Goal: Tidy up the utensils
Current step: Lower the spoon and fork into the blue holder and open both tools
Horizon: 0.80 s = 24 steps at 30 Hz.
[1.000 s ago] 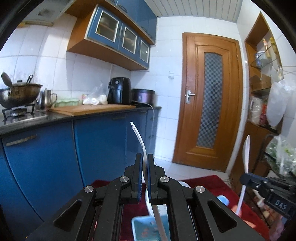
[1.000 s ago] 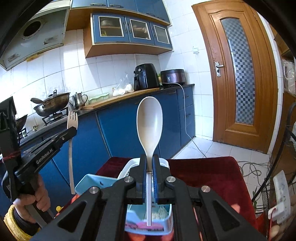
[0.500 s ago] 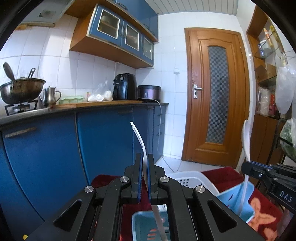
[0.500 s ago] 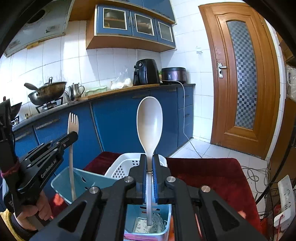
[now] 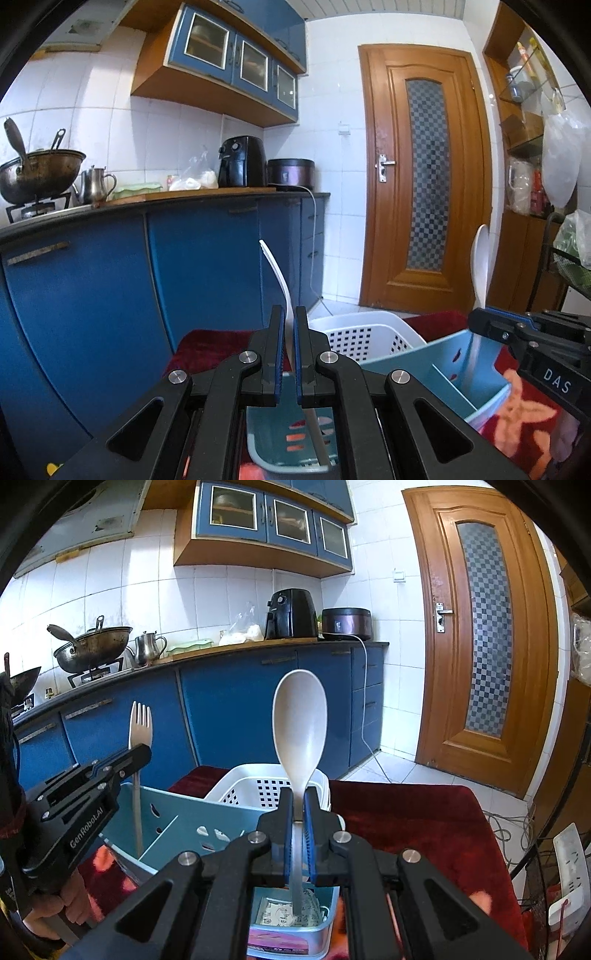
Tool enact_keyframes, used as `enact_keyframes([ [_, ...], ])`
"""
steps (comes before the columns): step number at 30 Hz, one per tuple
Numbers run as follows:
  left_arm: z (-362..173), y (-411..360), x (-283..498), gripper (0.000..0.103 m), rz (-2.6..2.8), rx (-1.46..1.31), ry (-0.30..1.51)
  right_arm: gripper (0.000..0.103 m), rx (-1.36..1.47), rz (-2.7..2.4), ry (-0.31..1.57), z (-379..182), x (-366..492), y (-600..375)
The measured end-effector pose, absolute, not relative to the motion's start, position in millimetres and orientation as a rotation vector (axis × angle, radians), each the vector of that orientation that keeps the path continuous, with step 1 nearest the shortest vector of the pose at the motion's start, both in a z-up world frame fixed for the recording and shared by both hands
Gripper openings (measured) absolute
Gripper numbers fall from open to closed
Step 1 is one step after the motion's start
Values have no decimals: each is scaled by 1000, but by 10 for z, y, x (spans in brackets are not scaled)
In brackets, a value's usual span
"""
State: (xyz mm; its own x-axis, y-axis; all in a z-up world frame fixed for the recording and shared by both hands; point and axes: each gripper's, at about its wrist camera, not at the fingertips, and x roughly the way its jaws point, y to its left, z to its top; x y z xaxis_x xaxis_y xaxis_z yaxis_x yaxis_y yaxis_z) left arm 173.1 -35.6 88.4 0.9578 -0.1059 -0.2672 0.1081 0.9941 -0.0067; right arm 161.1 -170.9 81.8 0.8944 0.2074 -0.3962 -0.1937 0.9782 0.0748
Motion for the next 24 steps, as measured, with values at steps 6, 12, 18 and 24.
enact_keyframes([
  [6,884,-375,1678,8,-138,13,310,26,46,223,435,841,1593,-1719],
  [12,913,-382,1593,28,-143,12,328,37,65,228,431,877,1520,-1722],
  [18,980,-365,1458,42,-160,11,327,40,87,229,413,973,1372,-1737],
  [24,1049,-318,1276,42,-170,-11,340,40,115,231,408,1078,1189,-1746],
])
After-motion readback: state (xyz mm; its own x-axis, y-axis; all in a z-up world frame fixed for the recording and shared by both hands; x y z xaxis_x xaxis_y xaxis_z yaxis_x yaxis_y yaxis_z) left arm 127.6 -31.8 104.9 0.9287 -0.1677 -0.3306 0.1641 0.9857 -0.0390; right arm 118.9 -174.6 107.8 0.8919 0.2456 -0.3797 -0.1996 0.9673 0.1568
